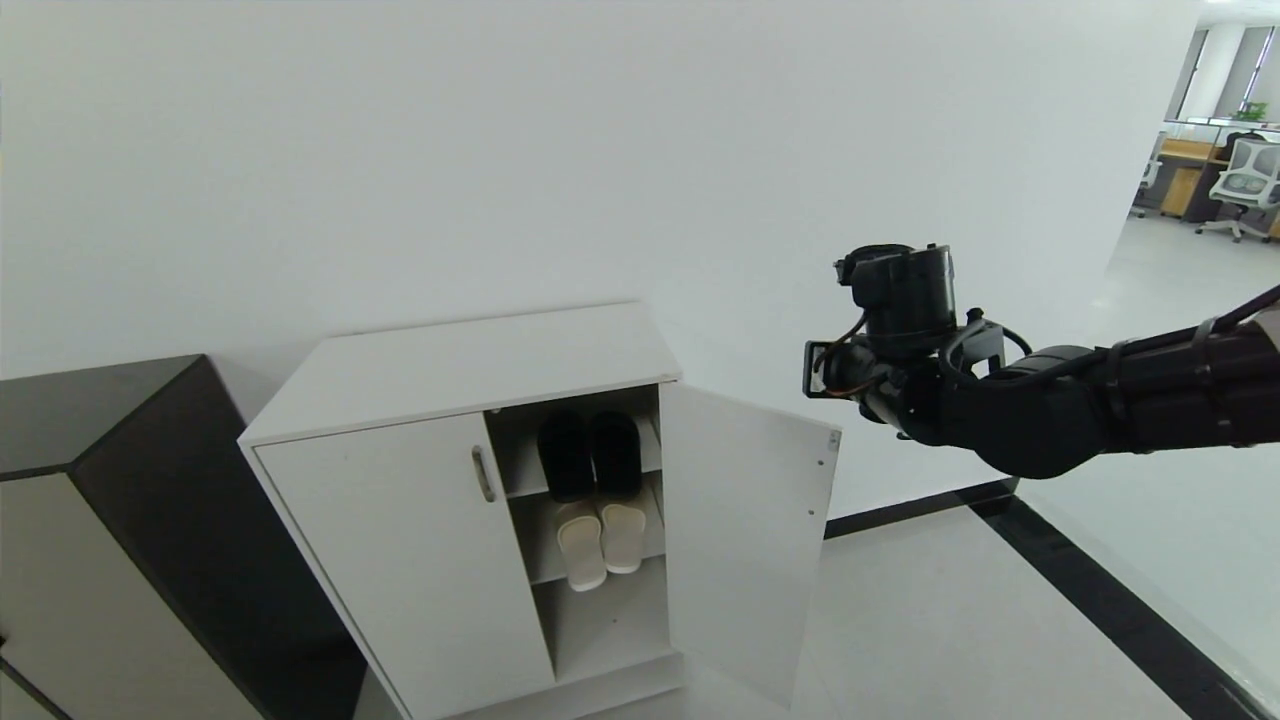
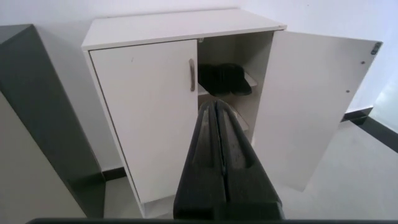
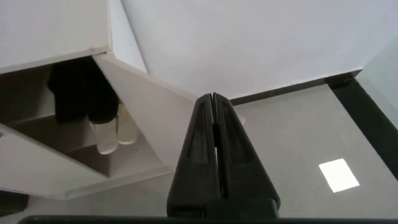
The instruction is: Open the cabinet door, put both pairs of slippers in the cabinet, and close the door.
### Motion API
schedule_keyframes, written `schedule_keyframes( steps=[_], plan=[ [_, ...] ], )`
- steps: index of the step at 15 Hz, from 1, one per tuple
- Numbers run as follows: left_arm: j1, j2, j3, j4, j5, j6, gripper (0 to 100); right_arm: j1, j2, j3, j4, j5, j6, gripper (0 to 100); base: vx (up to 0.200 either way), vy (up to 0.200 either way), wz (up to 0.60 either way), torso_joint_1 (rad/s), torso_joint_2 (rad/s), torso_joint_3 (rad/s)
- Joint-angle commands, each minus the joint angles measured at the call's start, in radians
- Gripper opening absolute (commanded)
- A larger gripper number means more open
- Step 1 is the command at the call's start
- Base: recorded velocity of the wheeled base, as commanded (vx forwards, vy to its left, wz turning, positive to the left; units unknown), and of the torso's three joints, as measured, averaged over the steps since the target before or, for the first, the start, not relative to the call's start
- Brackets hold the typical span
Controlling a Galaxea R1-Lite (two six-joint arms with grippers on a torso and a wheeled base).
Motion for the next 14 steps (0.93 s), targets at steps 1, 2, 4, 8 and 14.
schedule_keyframes(
  steps=[1, 2, 4, 8, 14],
  plan=[
    [0.000, 0.000, 0.000, 0.000, 0.001, 0.000, 0, -0.024, 0.052, -0.040, -0.004, 0.009, 0.000, 0, -0.200, 0.000, 0.00, 0.002, -0.01, -0.002],
    [0.000, 0.000, 0.000, 0.000, 0.001, -0.002, 0, -0.033, 0.069, -0.052, -0.008, 0.009, 0.000, 0, 0.000, 0.000, 0.00, 0.000, 0.00, 0.000],
    [0.001, 0.000, 0.000, 0.000, 0.001, -0.003, 0, -0.058, 0.118, -0.079, -0.028, 0.030, 0.000, 0, 0.000, 0.000, 0.00, 0.000, 0.00, 0.000],
    [0.000, 0.000, 0.000, 0.000, 0.001, -0.003, 0, -0.116, 0.230, -0.156, -0.060, 0.046, 0.000, 0, 0.000, 0.000, 0.00, 0.000, 0.00, 0.000],
    [0.001, 0.000, 0.000, 0.000, 0.003, -0.005, 0, -0.151, 0.384, -0.248, -0.102, 0.052, -0.001, 0, 0.000, 0.000, 0.00, 0.000, 0.00, 0.000]
  ],
)
